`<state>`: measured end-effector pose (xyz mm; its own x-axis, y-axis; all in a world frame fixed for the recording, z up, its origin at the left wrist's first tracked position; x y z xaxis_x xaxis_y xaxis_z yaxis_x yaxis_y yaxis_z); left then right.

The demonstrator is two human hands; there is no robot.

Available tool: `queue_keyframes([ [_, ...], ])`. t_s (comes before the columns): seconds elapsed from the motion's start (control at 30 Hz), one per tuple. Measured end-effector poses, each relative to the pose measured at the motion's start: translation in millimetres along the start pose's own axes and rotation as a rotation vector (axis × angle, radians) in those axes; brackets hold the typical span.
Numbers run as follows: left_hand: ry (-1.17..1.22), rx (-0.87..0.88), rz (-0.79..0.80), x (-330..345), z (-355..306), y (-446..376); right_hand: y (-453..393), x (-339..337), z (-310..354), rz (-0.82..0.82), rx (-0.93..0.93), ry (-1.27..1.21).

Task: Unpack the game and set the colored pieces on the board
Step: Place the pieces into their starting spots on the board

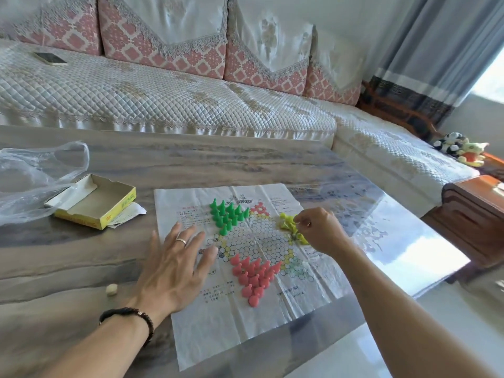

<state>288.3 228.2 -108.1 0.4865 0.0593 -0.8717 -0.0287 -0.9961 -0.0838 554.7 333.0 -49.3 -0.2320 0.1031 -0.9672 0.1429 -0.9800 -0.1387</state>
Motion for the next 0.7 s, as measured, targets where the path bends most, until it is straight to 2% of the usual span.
queue_keyframes([
  [0.27,-0.075,-0.001,-0.043,16,8,3,-17,21,13,0.009,-0.093,0.138],
  [0.5,-0.096,-0.009,-0.055,15,9,3,-24,28,14,0.017,-0.080,0.255],
  [0.7,-0.102,-0.009,-0.058,14,8,4,-42,2,16,-0.083,-0.105,0.043],
])
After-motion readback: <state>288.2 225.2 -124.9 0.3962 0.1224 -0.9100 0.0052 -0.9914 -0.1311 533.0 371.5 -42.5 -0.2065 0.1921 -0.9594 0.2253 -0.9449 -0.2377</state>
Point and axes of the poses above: each hand's wrist, its own y-axis away from the middle knuckle, its own x-axis out of the palm, z = x × y, the point moved 6 cm from there along -y, towards the middle knuckle, and after that the axes turned 3 degrees about y, right-handed, at the moved point
